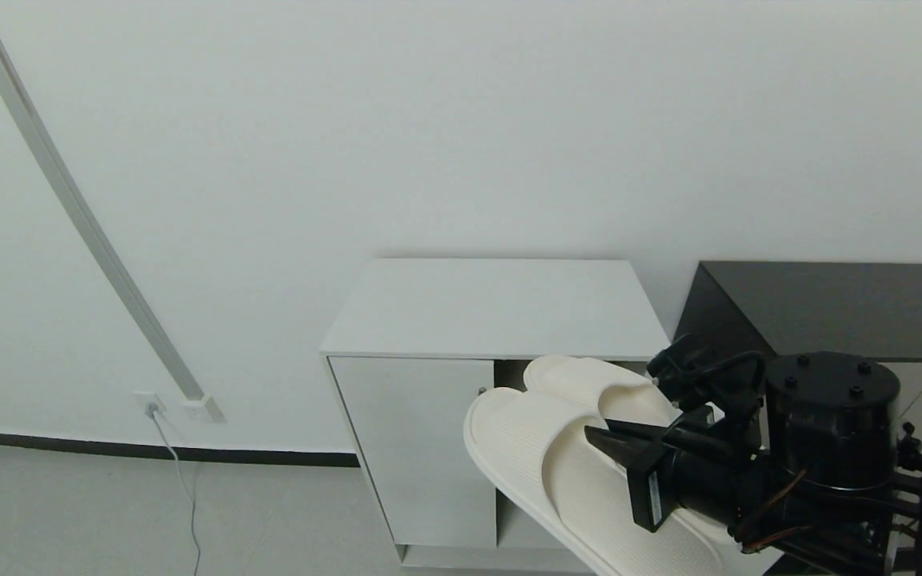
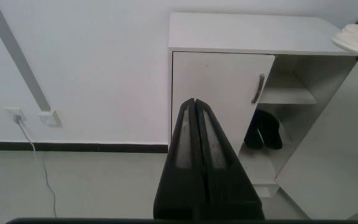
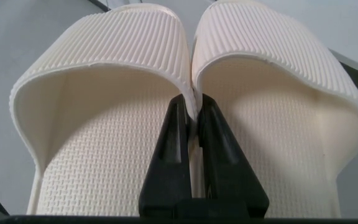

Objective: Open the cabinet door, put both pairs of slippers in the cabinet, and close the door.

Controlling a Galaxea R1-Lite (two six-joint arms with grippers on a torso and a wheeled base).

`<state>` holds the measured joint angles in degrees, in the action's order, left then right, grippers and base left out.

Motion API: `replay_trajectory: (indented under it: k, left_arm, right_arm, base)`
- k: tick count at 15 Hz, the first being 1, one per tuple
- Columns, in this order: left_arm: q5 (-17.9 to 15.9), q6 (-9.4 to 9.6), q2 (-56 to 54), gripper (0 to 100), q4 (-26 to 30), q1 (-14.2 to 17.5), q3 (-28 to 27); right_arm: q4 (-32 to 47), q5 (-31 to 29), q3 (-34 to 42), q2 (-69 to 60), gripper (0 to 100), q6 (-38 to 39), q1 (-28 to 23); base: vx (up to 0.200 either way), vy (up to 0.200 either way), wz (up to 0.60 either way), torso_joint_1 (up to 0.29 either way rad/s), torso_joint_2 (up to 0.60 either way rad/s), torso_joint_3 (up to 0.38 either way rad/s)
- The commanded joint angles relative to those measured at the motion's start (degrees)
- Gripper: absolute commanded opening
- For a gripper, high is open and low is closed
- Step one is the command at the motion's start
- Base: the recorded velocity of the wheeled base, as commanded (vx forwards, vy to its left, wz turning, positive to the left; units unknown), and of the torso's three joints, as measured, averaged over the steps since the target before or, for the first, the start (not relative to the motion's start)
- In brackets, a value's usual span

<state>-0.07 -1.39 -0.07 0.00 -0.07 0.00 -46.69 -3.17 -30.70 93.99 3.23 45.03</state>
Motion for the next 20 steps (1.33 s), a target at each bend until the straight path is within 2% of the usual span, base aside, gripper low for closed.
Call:
replay_trajectory:
  k: [1, 4, 20]
  left_arm:
    - [-0.01, -0.02, 0.07, 0, -0.09, -0.01, 0.0]
    - [0.07, -0.02, 0.07, 0, 0.0, -0.01, 0.0]
    - [-0.01, -0.02, 0.07, 0, 0.0, -0.01, 0.0]
  right_arm:
    - [-0.6, 0.01, 0.37, -0.03, 0, 0.02, 0.06]
    - [-3.94, 0.01, 2.13, 0.41, 0, -0.07, 0.06]
    - [-5.96, -0.08, 3.1, 2.87, 0, -1.38, 0.06]
  base:
    - [0.0, 0.0, 0.0, 0.0, 0.0, 0.0]
    - [0.0, 0.0, 0.0, -0.019, 0.03, 0.022]
    - [0.0, 0.0, 0.0, -0.154, 0.35, 0.19]
